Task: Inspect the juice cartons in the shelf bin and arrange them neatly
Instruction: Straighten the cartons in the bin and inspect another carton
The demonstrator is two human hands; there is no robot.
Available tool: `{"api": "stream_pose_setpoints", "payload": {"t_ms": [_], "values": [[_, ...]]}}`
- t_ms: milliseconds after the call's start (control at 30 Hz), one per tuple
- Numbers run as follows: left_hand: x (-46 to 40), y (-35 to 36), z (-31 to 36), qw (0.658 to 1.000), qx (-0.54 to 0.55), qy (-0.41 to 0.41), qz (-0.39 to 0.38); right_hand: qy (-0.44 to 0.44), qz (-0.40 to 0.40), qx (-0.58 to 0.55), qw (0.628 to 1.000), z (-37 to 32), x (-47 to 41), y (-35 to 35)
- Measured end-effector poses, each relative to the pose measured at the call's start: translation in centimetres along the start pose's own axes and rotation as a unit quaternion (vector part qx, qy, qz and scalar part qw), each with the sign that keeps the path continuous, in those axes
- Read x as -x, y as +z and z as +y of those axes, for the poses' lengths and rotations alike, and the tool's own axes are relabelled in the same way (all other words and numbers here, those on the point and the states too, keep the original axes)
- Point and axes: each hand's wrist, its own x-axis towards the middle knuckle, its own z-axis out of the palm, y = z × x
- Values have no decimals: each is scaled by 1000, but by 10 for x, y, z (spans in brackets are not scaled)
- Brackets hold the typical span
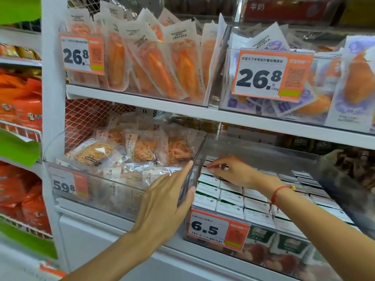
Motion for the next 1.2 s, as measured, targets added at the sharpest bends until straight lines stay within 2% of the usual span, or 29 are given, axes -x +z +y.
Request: {"api": "stream_pose_setpoints", "payload": {"t_ms": [200, 333, 433, 700, 833, 1033, 1100, 1200], "values": [[6, -4, 4, 1000, -26, -6, 2, 31, 30, 2, 999, 3, -19, -5], [14, 0, 2, 1000, -8, -17, -1, 52, -7, 44, 998, 9, -30, -6], [18, 2, 1, 1000, -14, -16, 3, 35, -3, 91, 995, 12, -35, -11], [25, 9, 4, 999, -40, -20, 25, 23, -62, 130, 989, 18, -51, -18], [25, 12, 2, 997, -63, -8, 48, 11, -65, 157, 985, 15, -49, -18], [26, 14, 0, 995, -90, 3, 50, 22, 15, 63, 998, 3, -23, -14], [26, 14, 0, 994, -92, 4, 51, 13, 66, 55, 996, -4, -11, -15], [26, 14, -1, 995, -90, 2, 50, -57, 175, 102, 977, -16, 16, -18]]}}
